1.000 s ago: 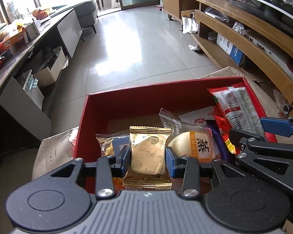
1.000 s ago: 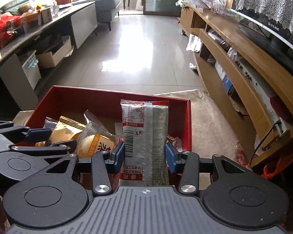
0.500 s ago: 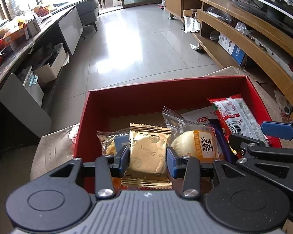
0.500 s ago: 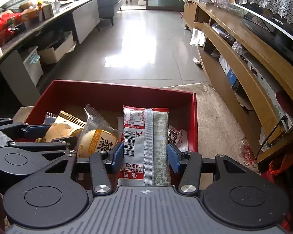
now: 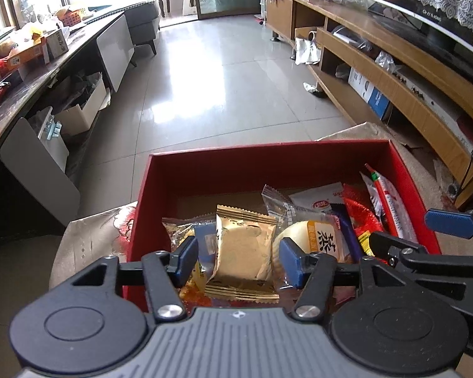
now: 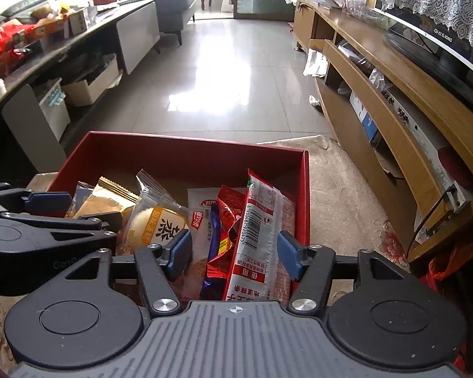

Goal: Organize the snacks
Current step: 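Lower both packs into the red box and open both grippers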

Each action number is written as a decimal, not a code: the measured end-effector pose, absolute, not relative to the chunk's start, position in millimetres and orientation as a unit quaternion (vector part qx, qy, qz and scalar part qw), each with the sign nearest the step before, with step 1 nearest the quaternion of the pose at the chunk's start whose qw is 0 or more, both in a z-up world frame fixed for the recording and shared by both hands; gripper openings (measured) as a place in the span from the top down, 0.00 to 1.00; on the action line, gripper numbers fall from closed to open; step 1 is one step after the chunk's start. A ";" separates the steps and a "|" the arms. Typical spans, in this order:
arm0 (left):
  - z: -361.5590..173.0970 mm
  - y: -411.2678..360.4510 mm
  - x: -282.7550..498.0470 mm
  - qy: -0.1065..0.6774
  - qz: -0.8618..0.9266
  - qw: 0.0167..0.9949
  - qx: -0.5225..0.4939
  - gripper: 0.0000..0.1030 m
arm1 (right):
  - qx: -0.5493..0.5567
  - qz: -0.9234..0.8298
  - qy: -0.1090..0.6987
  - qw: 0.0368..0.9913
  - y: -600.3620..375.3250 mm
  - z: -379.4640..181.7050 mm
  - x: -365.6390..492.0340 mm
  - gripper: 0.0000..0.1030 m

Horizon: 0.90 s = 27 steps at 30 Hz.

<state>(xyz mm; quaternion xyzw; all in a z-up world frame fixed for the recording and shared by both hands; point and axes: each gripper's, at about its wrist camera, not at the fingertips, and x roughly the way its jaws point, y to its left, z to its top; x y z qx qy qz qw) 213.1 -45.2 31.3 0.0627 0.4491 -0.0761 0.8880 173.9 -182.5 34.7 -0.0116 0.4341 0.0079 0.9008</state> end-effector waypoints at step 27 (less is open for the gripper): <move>38.6 -20.3 147.6 0.451 -0.084 0.887 0.042 0.40 | 0.007 0.001 0.438 0.899 -187.9 40.1 111.8 0.30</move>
